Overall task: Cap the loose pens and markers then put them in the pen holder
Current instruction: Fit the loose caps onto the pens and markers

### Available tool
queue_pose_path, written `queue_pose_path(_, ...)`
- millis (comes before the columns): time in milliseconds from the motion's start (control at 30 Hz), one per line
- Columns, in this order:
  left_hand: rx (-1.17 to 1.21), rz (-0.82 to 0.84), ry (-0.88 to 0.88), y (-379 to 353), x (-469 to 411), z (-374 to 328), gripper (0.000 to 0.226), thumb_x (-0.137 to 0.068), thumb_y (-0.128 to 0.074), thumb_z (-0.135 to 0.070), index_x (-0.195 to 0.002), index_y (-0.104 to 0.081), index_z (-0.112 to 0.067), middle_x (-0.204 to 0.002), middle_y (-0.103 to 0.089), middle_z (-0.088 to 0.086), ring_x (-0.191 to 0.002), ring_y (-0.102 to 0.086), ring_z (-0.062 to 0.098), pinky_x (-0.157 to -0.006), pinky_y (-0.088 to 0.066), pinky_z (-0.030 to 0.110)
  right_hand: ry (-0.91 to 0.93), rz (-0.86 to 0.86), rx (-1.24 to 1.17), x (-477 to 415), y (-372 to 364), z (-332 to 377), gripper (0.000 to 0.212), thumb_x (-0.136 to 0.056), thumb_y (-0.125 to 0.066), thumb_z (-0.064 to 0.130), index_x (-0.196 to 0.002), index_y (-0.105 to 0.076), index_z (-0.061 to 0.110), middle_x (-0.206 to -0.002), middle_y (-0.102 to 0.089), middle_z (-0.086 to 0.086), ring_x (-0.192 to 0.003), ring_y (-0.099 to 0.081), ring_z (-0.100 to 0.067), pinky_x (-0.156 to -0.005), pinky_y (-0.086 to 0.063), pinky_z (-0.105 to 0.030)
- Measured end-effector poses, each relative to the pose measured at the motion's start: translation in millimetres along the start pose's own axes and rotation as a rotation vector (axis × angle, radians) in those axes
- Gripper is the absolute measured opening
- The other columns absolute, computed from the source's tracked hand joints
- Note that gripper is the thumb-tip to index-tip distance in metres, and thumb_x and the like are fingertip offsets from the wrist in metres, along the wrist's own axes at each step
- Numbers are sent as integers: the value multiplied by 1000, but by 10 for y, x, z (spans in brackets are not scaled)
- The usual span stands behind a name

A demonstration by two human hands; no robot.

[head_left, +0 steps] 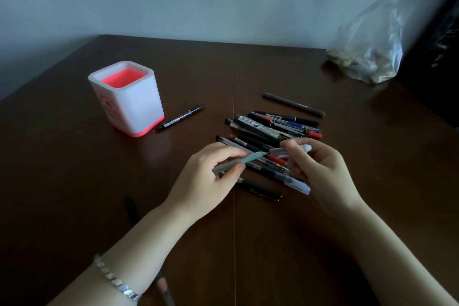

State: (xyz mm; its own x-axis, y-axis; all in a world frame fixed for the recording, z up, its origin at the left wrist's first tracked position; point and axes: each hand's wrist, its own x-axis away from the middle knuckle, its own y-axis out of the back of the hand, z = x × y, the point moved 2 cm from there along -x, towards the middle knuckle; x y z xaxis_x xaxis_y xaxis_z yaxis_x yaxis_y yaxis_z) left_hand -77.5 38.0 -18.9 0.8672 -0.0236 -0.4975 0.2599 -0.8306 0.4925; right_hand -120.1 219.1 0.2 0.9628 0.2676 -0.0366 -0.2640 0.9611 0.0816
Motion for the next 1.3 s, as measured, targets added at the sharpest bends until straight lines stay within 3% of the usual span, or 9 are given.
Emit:
queue_pose_path(200,-28,24,-45,-9,24,-37,27,-76,-72,-8,-102,-69,-12,-97,-65,-8,-91,-61,2,-79,-47,11,-7,99,105,34,-89,-13,29,-68,-56,43,-83,-68,20,-60,-57,5,-52,-49,-2,-55,-43,-21)
queue_pose_path(367,-36,-16,-37,19,58,-67,22,-69,-78,-15,-90,-72,-10,-84,-71,-1,-77,-64,5,-65,-51,13,-2,192,109,82,-165,-24,23,-70,-56,36,-84,-66,20,-59,-62,7,-55,-55,-2,-54,-48,-13)
queue_pose_path(700,172,99,180,55,52,-76,12,-72,-75,-12,-84,-74,-16,-74,-69,-13,-69,-66,5,-63,-52,20,138,177,150,158,-223,-10,18,-70,-57,30,-83,-65,21,-72,-66,-6,-59,-58,-6,-56,-49,-15)
queue_pose_path(833,269,140,212,61,53,-79,18,-71,-74,-7,-76,-71,-24,-64,-68,-18,-63,-65,1,-58,-46,11,202,212,208,187,-230,9,19,-70,-56,32,-84,-63,22,-86,-67,9,-63,-60,-3,-57,-48,-13)
queue_pose_path(967,170,38,123,37,41,-78,14,-70,-76,-10,-79,-71,-19,-64,-66,-17,-64,-62,-1,-57,-45,11,220,158,203,155,-226,35,16,-71,-56,32,-83,-64,25,-88,-68,10,-76,-65,-3,-65,-52,-14)
queue_pose_path(1033,28,-50,-14,8,26,-54,14,-70,-76,-17,-83,-70,-15,-76,-68,-8,-71,-64,5,-60,-51,21,219,119,220,125,-225,34,11,-75,-59,28,-84,-65,26,-81,-70,5,-81,-67,-5,-70,-55,-17)
queue_pose_path(1133,-174,-134,-101,-14,1,-4,17,-72,-70,-25,-86,-69,-15,-84,-70,0,-78,-63,10,-71,-51,32,335,47,444,92,-162,25,16,-76,-59,33,-90,-62,39,-86,-66,15,-88,-62,-2,-76,-51,-15)
queue_pose_path(1233,-288,-219,-53,56,-18,33,22,-75,-71,-12,-97,-68,-12,-97,-68,-1,-93,-60,10,-86,-48,30,428,-71,578,76,-44,17,25,-74,-59,34,-99,-61,35,-87,-60,21,-90,-57,-3,-76,-47,-17)
queue_pose_path(1300,-274,-295,27,157,-27,80,22,-77,-67,-2,-99,-67,-9,-96,-68,2,-92,-61,13,-85,-50,28,430,-94,665,61,-2,-2,26,-75,-66,25,-100,-63,30,-85,-59,21,-90,-55,-3,-74,-45,-17)
